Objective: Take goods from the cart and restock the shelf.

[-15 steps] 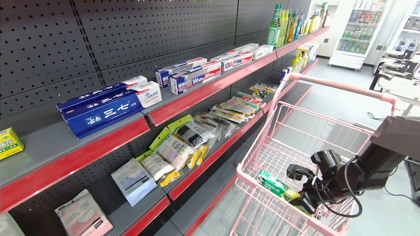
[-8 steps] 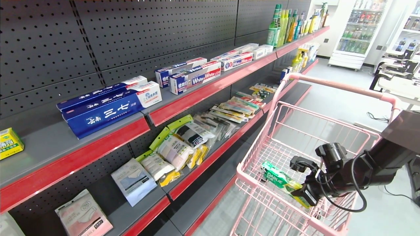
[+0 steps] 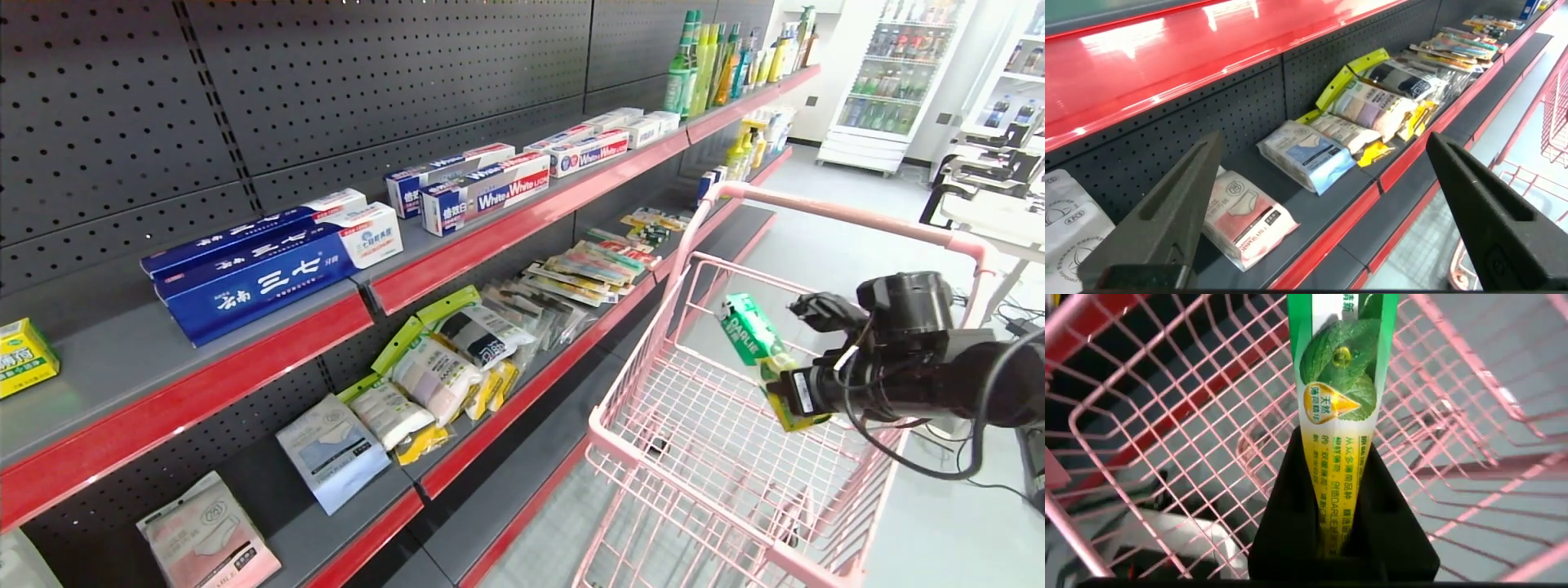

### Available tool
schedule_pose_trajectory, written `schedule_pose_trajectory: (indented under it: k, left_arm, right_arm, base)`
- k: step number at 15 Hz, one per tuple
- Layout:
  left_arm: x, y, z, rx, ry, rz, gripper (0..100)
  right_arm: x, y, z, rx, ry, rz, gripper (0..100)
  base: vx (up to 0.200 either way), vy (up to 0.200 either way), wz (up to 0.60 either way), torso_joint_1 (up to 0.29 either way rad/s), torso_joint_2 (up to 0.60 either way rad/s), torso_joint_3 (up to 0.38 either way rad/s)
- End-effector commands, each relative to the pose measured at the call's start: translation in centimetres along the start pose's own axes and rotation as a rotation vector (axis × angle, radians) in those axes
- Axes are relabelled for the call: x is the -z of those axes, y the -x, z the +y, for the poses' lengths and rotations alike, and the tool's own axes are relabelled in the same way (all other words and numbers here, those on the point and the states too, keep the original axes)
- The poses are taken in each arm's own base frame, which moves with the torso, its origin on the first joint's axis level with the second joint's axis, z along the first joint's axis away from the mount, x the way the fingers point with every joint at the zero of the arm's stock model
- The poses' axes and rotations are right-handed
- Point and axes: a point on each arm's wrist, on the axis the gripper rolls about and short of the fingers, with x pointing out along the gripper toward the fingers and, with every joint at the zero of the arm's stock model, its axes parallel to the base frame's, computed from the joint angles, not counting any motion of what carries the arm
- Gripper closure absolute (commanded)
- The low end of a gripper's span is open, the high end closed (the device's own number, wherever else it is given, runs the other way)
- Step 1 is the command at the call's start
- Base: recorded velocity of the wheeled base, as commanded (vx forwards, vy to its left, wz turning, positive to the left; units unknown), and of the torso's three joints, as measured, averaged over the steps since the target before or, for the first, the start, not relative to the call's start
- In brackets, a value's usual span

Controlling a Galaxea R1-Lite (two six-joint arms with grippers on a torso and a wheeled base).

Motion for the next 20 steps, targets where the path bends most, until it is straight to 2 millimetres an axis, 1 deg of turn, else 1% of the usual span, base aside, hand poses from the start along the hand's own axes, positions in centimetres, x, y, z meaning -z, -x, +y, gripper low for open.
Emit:
schedule_pose_trajectory:
  k: [1, 2, 3, 4, 5, 7, 9, 13, 20]
  left_arm:
    - [0.0, 0.0, 0.0, -0.001, 0.001, 0.0, 0]
    - [0.0, 0.0, 0.0, -0.001, -0.001, 0.0, 0]
    - [0.0, 0.0, 0.0, -0.001, 0.001, 0.0, 0]
    - [0.0, 0.0, 0.0, -0.001, 0.001, 0.0, 0]
    - [0.0, 0.0, 0.0, -0.001, -0.001, 0.0, 0]
    - [0.0, 0.0, 0.0, -0.001, 0.001, 0.0, 0]
    - [0.0, 0.0, 0.0, -0.001, -0.001, 0.0, 0]
    - [0.0, 0.0, 0.0, -0.001, -0.001, 0.0, 0]
    - [0.0, 0.0, 0.0, -0.001, 0.001, 0.0, 0]
  right_arm:
    - [-1.0, 9.7, 0.9, 0.172, -0.14, -0.191, 100]
    - [-0.4, 11.5, 1.0, 0.189, -0.151, -0.195, 100]
    - [1.5, 16.0, 1.5, 0.2, -0.15, -0.206, 100]
    - [3.6, 18.1, 1.8, 0.204, -0.146, -0.203, 100]
    - [5.7, 19.5, 2.0, 0.219, -0.126, -0.212, 100]
    - [8.7, 21.4, 2.1, 0.262, -0.103, -0.256, 100]
    - [9.7, 22.5, 2.3, 0.276, -0.083, -0.309, 100]
    - [8.9, 23.2, 2.2, 0.297, -0.051, -0.343, 100]
    - [9.2, 23.1, 2.2, 0.306, -0.011, -0.335, 100]
  base:
    - [0.0, 0.0, 0.0, 0.0, 0.0, 0.0]
    - [0.0, 0.0, 0.0, 0.0, 0.0, 0.0]
    - [0.0, 0.0, 0.0, 0.0, 0.0, 0.0]
    - [0.0, 0.0, 0.0, 0.0, 0.0, 0.0]
    - [0.0, 0.0, 0.0, 0.0, 0.0, 0.0]
    - [0.0, 0.0, 0.0, 0.0, 0.0, 0.0]
    - [0.0, 0.0, 0.0, 0.0, 0.0, 0.0]
    - [0.0, 0.0, 0.0, 0.038, -0.09, -0.051]
    - [0.0, 0.0, 0.0, 0.234, -0.53, -0.299]
